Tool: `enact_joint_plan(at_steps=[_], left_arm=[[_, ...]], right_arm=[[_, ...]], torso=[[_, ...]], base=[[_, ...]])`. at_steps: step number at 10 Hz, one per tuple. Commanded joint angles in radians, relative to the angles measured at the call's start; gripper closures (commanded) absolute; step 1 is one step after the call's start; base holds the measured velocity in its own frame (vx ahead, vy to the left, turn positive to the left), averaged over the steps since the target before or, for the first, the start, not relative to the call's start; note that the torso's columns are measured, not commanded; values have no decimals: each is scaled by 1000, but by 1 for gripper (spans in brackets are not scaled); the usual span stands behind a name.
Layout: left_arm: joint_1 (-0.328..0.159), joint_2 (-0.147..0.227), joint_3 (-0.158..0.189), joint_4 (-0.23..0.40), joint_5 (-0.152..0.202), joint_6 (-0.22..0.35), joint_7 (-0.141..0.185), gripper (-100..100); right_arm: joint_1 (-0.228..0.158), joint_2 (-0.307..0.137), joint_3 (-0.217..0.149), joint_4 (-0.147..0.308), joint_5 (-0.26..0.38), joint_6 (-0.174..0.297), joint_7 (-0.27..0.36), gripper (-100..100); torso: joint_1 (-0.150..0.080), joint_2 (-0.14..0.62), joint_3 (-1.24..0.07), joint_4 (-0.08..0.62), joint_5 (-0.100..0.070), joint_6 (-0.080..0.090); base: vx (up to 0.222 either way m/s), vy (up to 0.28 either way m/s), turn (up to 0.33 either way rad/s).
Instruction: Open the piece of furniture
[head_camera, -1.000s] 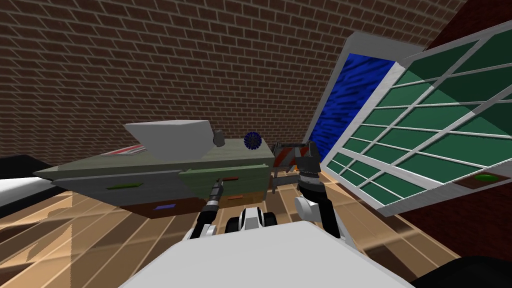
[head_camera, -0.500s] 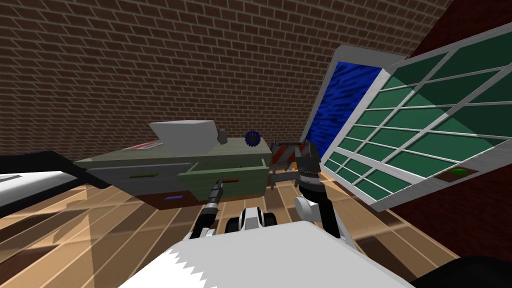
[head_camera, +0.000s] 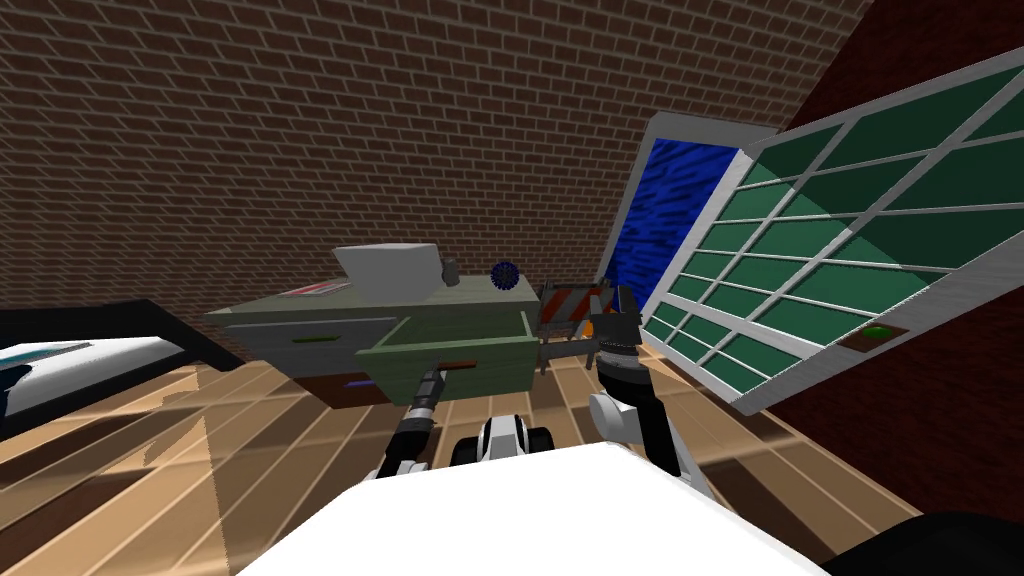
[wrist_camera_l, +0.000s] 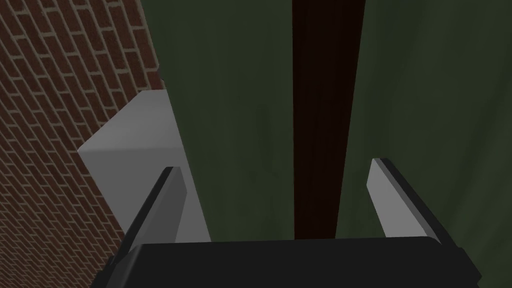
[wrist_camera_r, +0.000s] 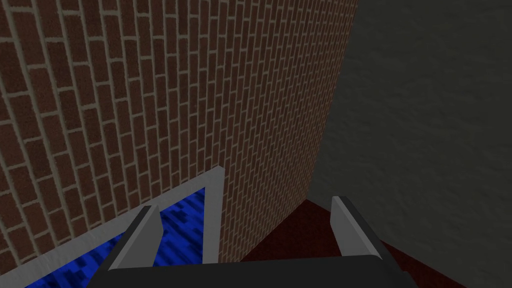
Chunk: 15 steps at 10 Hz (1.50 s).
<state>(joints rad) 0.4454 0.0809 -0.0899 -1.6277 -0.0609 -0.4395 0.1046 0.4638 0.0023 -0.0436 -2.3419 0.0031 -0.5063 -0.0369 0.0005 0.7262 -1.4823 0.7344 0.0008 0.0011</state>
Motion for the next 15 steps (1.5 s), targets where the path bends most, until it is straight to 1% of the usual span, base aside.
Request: enact_joint_plan(at_steps=[1,5,7,8,9,10,15], left_arm=[[24,11,-2,-70,1,52,11,-100],[64,26,-5,-184,1,127,26,-100],[83,33,-7,-242,1,165,34,-100],[83,33,-7,-242,1,165,34,-100],[88,35,-9,-228,2,171,35,-100],[90,36,-10,-227,2,175,36,0],[94,36,-10,-220,2,181,36,0]], right_arm=[[0,0,0,0,0,0,0,0],[0,0,0,0,0,0,0,0],[0,0,0,0,0,0,0,0],[0,0,0,0,0,0,0,0],[0,0,0,0,0,0,0,0],[0,0,0,0,0,0,0,0],[0,0,0,0,0,0,0,0]], torso=[[0,1,-1,0,0,-1],[0,13,7,4,-1,-1],[-3,17,8,8,-4,-2],[-3,18,9,10,-5,-3],[-4,20,10,11,-6,-3],[-3,19,10,9,-4,-2],[-1,12,6,4,-1,-1]], base=[[39,-11,-14],[10,-5,-10],[1,-7,-11],[4,-6,-6],[7,-1,-2],[0,0,0],[0,0,0]])
